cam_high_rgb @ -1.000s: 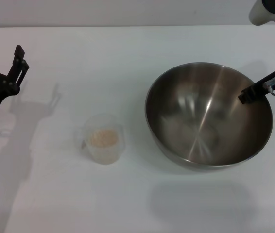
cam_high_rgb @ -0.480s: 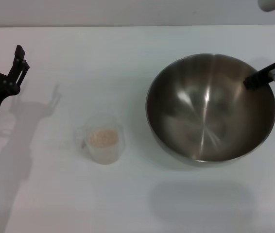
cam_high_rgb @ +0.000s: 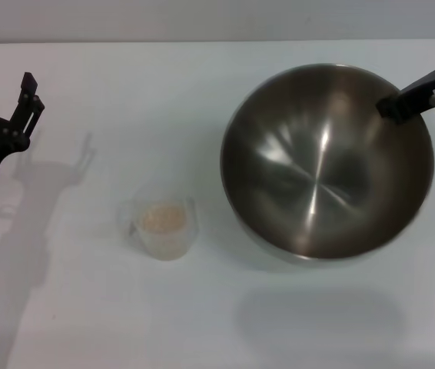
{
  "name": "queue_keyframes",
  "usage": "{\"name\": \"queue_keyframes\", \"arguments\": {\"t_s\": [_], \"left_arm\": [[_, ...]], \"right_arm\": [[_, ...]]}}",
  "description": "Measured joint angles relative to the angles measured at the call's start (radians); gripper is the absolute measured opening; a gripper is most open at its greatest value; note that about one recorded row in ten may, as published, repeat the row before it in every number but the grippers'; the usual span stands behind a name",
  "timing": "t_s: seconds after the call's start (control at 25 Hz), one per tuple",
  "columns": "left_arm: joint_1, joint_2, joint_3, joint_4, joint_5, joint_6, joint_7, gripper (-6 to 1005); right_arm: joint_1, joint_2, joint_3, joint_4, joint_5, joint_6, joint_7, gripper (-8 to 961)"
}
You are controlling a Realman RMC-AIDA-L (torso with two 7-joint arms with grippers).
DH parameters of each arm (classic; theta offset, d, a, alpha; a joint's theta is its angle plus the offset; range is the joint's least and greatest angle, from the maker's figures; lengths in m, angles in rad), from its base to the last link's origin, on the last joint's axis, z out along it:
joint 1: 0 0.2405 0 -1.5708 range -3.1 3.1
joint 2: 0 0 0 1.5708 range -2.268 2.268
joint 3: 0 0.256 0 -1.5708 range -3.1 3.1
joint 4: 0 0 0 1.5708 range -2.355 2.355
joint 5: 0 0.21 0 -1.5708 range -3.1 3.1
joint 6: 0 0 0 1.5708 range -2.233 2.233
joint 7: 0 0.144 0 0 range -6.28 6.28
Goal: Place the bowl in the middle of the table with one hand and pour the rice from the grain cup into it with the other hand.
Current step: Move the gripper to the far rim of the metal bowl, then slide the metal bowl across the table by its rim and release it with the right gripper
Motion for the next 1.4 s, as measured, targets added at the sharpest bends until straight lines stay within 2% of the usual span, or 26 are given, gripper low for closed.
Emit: {"name": "queue_keyframes", "arguments": {"t_s": [0.36, 0.64, 1.4], "left_arm": [[0.002, 0.000, 0.000, 0.000, 0.003, 0.001, 0.005, 809], [0.003, 0.000, 0.000, 0.000, 0.003, 0.001, 0.006, 807], [0.012, -0.002, 0.007, -0.007, 0.001, -0.001, 0.005, 802]], "right_arm": [[-0.052, -0.002, 0.028, -0.039, 0.167, 0.092, -0.174, 3], [-0.063, 0.000, 0.032, -0.007, 0.231, 0.156, -0.236, 5], [0.008, 0.003, 0.004, 0.205, 0.221, 0.136, -0.236, 8]]}}
